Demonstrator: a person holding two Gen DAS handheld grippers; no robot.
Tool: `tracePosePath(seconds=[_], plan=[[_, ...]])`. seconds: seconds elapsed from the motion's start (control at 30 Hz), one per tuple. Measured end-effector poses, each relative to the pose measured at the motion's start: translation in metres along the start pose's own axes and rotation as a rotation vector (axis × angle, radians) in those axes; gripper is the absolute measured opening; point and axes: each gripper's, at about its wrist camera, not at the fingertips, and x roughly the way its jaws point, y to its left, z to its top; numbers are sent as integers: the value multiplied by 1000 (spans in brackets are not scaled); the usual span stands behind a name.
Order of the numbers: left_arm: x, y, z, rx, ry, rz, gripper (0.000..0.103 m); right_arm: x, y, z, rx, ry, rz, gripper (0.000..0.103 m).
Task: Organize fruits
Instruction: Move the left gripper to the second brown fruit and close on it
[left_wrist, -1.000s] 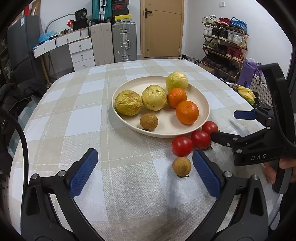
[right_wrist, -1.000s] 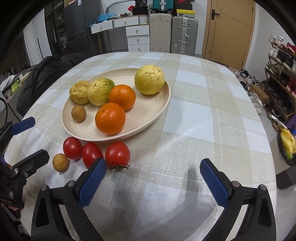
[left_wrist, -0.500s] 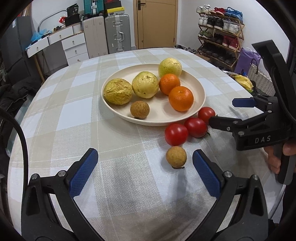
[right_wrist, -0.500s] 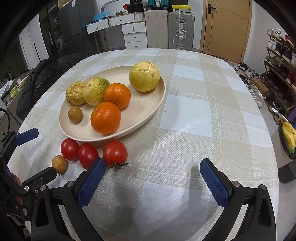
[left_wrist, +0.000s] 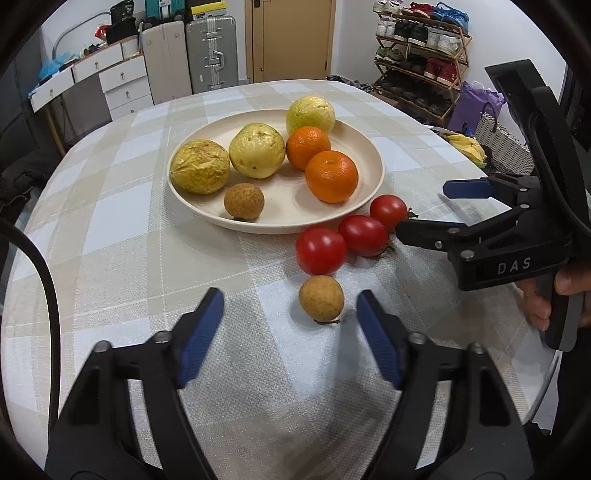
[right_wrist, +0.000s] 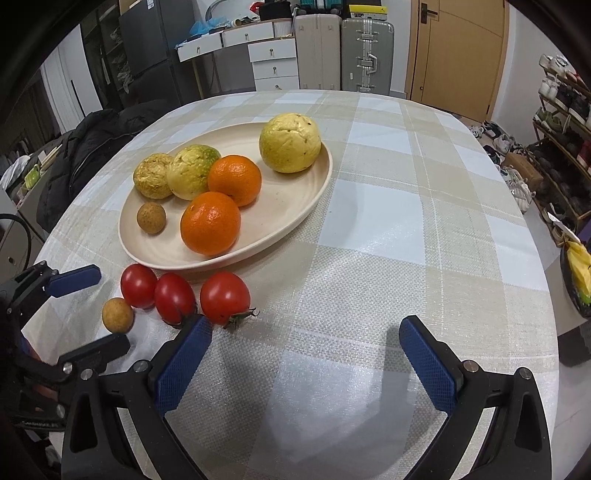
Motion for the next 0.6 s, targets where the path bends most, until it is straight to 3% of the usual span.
tracePosePath(seconds=[0.2, 0.6], plan=[[-2, -2, -2, 1, -2, -66, 24, 0, 1, -1, 2, -1, 0, 103], [-9, -2, -2, 5, -23, -64, 22, 1, 2, -1, 8, -13, 8, 102]])
